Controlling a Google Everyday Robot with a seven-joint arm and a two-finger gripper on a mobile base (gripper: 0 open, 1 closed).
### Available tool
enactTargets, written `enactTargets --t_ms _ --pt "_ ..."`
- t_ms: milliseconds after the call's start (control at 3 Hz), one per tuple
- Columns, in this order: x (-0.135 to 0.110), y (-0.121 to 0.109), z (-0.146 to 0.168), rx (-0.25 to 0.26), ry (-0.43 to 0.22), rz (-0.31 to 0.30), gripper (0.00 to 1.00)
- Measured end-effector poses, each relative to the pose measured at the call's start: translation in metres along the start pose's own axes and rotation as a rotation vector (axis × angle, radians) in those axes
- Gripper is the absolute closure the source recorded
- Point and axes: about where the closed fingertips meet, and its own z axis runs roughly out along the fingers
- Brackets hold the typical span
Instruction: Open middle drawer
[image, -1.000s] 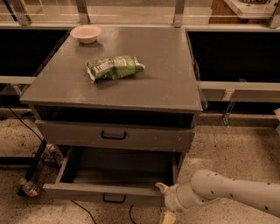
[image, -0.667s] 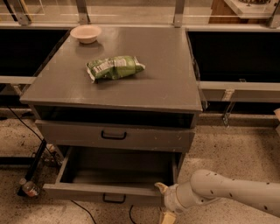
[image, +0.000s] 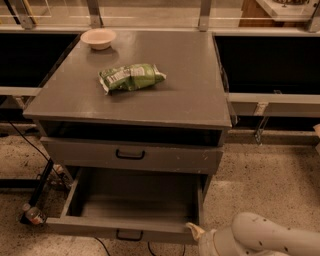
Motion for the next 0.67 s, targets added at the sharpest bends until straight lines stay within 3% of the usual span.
enactTargets --t_ms 333,667 --pt "0.0197 0.0361 -0.0157 0.01 -0.011 0.014 0.0" --pt "0.0197 0.0361 -0.0157 0.01 -0.011 0.014 0.0"
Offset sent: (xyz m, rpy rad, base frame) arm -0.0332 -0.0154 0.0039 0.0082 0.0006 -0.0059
